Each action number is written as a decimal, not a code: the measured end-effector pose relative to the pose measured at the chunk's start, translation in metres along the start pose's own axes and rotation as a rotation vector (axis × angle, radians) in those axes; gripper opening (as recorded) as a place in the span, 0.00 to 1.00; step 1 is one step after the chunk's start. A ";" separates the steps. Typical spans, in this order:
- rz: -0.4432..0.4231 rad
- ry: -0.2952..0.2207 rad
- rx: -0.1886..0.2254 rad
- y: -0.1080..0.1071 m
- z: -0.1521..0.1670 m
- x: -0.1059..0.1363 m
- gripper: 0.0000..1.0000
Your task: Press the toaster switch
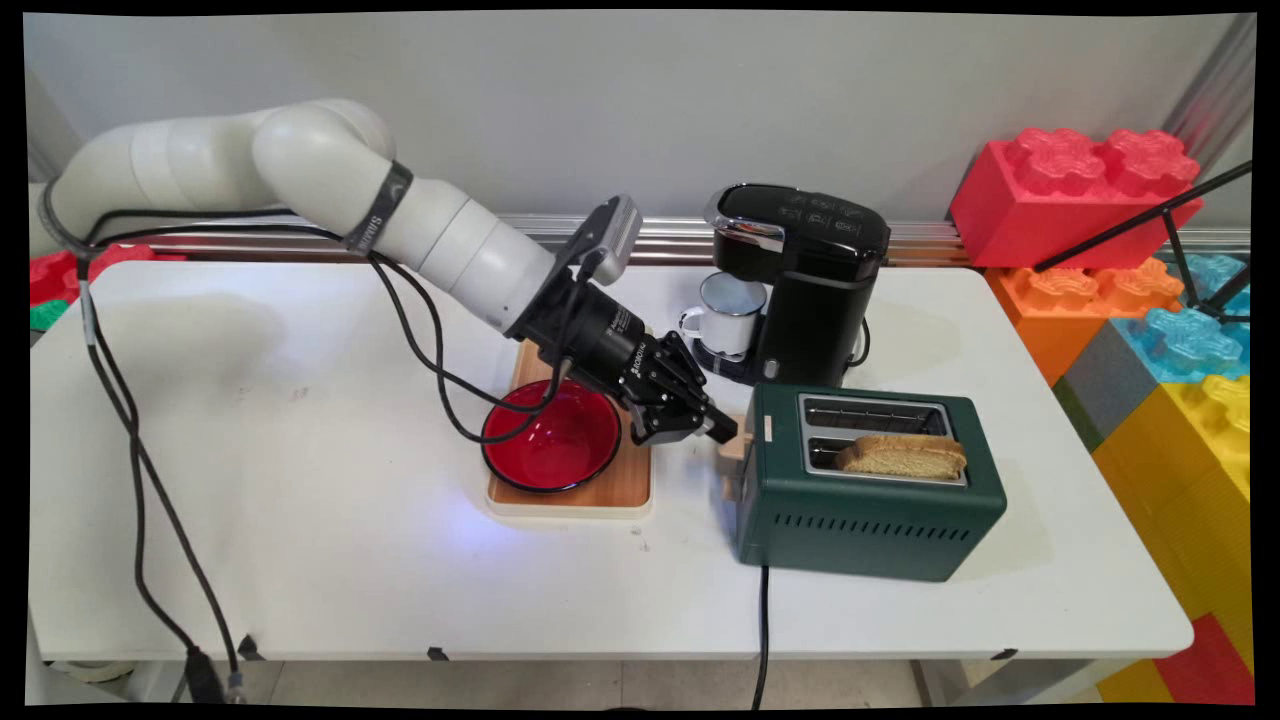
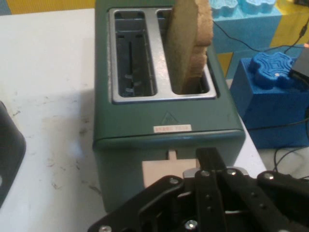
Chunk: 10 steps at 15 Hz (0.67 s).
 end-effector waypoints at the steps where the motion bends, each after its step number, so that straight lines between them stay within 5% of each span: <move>1: 0.001 0.005 0.003 -0.001 0.001 -0.002 0.00; 10: -0.014 0.036 0.020 -0.011 0.014 -0.016 0.00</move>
